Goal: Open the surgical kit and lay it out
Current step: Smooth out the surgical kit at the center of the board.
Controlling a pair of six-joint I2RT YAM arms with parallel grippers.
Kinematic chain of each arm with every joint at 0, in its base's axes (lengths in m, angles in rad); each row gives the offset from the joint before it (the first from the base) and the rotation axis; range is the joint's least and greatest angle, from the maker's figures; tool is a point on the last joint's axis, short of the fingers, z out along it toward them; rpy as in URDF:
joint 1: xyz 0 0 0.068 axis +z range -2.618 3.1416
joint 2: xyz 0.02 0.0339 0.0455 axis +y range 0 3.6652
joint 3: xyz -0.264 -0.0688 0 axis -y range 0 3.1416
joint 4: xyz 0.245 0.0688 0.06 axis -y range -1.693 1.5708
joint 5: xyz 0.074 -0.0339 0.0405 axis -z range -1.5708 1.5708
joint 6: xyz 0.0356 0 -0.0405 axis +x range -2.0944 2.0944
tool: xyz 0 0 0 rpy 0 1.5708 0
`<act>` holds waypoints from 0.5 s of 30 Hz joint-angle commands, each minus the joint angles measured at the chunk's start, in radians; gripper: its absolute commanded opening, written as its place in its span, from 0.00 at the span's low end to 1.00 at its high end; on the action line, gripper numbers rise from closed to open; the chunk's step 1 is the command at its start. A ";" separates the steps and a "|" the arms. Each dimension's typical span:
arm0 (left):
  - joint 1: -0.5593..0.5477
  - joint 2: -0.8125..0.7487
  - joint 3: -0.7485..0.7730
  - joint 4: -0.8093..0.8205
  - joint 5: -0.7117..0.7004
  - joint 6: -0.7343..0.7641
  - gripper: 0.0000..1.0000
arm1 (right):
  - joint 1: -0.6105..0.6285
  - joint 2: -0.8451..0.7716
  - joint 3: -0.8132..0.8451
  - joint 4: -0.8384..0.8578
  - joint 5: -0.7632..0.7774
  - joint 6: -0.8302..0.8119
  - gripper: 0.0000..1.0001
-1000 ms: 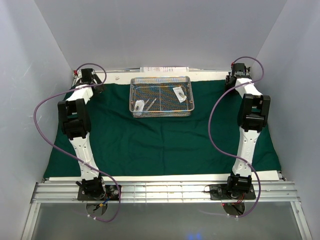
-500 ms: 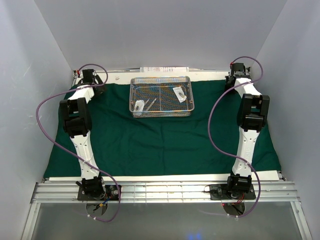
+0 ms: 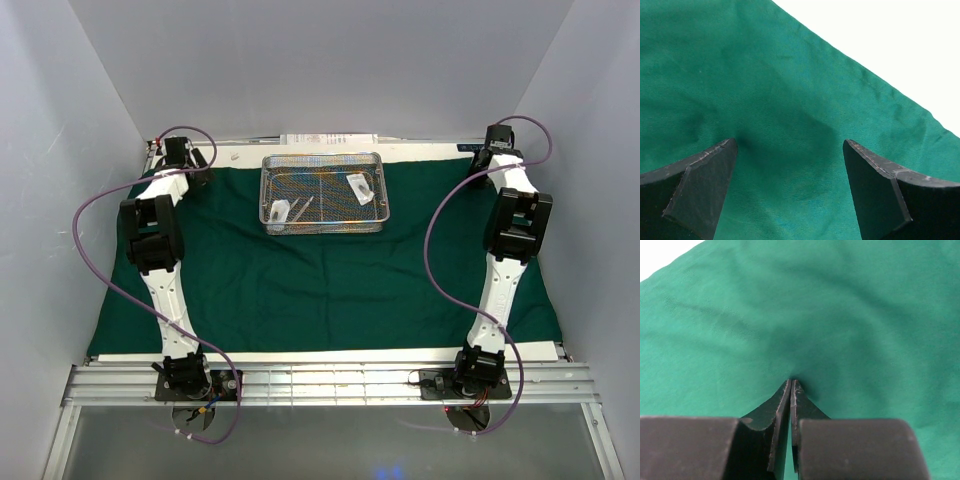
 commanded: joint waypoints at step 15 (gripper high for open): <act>-0.016 -0.032 0.078 0.001 0.058 0.022 0.98 | -0.060 -0.013 -0.006 -0.086 -0.086 0.009 0.13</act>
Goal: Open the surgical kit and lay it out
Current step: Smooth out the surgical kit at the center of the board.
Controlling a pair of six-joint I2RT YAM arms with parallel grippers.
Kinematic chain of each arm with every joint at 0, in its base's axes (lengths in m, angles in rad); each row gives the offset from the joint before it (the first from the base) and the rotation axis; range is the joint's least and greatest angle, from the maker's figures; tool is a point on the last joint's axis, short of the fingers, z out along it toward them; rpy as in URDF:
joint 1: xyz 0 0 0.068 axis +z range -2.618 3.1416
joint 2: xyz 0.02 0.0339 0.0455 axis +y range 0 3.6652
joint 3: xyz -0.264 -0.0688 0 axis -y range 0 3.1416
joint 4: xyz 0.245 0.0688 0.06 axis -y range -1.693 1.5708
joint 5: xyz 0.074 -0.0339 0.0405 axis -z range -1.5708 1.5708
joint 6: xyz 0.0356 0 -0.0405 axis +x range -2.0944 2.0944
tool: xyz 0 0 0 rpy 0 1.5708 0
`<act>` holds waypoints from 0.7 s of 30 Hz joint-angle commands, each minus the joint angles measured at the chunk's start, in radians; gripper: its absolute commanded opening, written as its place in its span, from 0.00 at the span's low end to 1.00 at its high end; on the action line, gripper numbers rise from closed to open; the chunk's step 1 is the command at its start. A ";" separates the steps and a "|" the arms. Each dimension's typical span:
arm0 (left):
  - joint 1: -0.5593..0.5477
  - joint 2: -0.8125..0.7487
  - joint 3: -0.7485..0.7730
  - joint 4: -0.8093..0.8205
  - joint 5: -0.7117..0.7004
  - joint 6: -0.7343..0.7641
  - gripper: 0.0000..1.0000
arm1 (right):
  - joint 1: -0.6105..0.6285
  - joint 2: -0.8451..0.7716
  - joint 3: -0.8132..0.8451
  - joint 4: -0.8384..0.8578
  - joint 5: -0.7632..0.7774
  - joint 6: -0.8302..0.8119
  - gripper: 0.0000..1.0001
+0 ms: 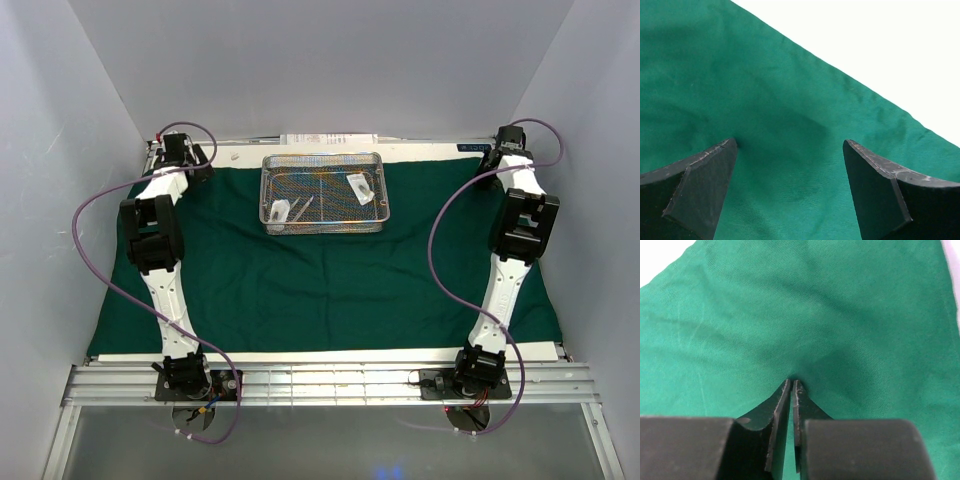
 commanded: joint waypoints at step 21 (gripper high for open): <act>-0.223 -0.355 -0.078 -0.266 0.198 -0.205 0.98 | 0.438 -0.520 -0.436 0.022 -0.315 0.147 0.65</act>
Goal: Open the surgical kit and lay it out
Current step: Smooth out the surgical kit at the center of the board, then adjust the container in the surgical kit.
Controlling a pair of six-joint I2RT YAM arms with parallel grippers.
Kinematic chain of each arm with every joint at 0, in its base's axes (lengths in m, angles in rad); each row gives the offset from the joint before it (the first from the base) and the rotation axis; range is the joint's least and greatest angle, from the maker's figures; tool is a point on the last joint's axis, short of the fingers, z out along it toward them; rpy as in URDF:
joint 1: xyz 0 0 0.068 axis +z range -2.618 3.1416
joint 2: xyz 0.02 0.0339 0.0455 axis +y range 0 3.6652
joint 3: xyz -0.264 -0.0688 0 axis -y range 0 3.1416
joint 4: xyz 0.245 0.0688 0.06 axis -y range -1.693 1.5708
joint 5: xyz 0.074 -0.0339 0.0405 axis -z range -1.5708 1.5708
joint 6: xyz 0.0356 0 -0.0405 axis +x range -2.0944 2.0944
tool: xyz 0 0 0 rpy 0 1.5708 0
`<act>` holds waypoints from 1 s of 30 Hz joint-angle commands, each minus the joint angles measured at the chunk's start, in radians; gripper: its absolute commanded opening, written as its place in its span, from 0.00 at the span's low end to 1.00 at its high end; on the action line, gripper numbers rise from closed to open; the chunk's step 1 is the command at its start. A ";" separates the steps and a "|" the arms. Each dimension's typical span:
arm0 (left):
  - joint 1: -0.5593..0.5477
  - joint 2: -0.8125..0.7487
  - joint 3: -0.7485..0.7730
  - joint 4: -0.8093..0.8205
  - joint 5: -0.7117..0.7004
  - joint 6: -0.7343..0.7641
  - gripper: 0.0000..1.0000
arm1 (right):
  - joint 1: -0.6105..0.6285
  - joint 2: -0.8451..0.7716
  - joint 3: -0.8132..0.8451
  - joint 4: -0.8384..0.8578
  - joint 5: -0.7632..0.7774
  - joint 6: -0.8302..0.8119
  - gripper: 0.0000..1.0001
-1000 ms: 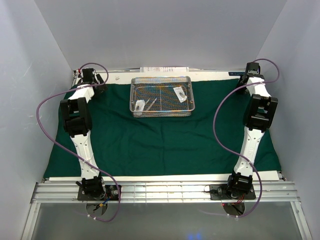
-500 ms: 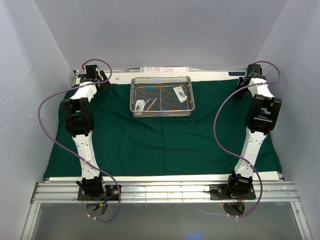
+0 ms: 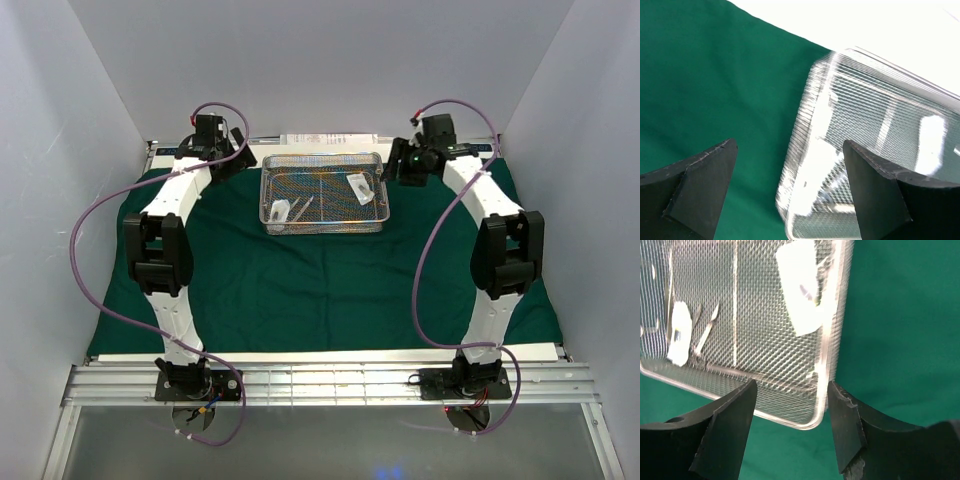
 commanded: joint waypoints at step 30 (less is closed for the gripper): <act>-0.192 0.154 0.055 -0.045 -0.010 0.038 0.71 | 0.098 0.151 -0.056 0.011 0.143 0.086 0.33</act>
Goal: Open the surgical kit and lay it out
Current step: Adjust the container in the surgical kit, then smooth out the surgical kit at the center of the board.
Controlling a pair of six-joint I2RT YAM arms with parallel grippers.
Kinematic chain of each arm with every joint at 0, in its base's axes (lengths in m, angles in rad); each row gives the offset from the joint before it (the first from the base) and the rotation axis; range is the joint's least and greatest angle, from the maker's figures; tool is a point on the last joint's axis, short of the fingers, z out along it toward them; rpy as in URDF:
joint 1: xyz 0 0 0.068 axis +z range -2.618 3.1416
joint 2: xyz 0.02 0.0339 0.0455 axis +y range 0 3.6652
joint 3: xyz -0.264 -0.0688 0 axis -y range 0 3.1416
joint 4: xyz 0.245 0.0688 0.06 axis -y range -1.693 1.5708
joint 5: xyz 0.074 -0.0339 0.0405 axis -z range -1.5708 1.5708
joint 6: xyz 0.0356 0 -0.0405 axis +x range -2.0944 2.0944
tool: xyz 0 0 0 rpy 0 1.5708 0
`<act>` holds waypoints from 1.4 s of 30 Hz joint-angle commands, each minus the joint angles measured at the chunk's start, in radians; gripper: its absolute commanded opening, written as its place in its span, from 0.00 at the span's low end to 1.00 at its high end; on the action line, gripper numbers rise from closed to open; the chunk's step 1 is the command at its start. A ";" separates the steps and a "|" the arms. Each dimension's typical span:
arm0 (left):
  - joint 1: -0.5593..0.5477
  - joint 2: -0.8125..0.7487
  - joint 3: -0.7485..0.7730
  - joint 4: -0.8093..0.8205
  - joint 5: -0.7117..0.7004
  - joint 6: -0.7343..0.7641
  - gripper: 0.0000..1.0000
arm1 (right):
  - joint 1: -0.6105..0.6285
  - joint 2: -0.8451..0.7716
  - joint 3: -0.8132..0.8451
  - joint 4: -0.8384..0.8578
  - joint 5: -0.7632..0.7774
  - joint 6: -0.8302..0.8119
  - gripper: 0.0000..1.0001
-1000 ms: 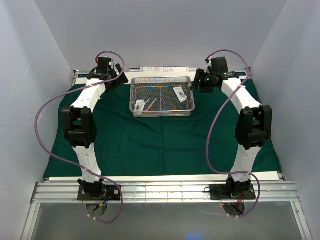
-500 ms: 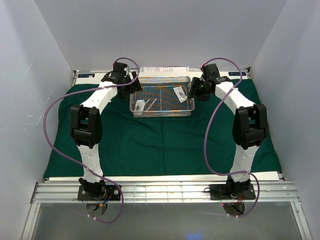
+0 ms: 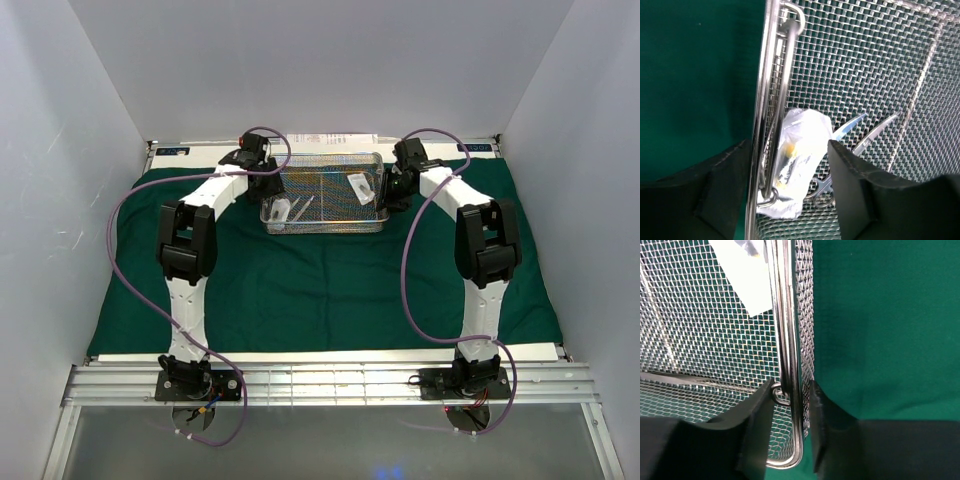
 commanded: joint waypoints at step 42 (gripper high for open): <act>0.269 0.007 0.266 0.122 -0.181 0.120 0.98 | -0.027 -0.297 -0.079 0.038 -0.092 -0.108 0.77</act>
